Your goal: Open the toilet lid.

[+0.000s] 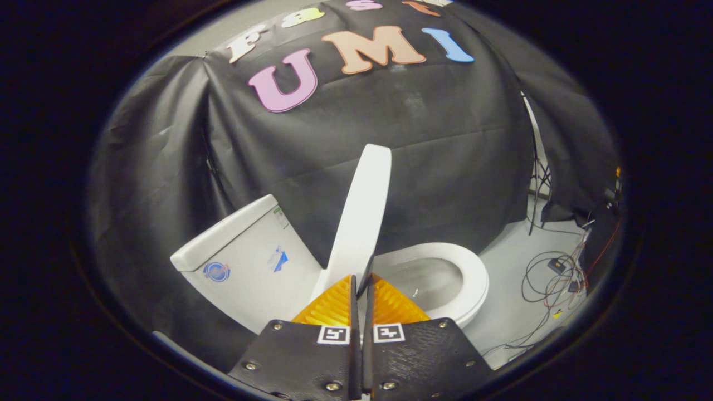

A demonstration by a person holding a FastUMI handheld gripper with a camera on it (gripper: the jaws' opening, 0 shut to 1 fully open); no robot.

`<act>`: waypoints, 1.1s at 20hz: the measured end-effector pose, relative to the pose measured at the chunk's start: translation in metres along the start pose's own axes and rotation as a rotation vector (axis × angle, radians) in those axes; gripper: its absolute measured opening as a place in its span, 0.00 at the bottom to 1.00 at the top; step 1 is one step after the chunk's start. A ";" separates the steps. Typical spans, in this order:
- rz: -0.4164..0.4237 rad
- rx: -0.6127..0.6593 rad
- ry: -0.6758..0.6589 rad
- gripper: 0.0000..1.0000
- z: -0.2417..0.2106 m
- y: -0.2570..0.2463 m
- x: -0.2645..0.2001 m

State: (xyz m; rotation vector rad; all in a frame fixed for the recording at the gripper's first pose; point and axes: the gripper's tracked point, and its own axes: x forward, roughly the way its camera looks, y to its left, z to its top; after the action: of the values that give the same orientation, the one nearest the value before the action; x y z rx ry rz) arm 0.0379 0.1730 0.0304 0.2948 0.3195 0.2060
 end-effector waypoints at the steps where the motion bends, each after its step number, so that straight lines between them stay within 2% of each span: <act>1: -0.004 -0.019 -0.007 0.01 0.001 0.004 -0.001; 22: -0.028 -0.298 -0.097 0.02 0.015 0.101 0.007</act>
State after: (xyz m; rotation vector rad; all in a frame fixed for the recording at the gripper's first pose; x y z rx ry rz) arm 0.0342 0.2656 0.0736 0.0052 0.1936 0.2081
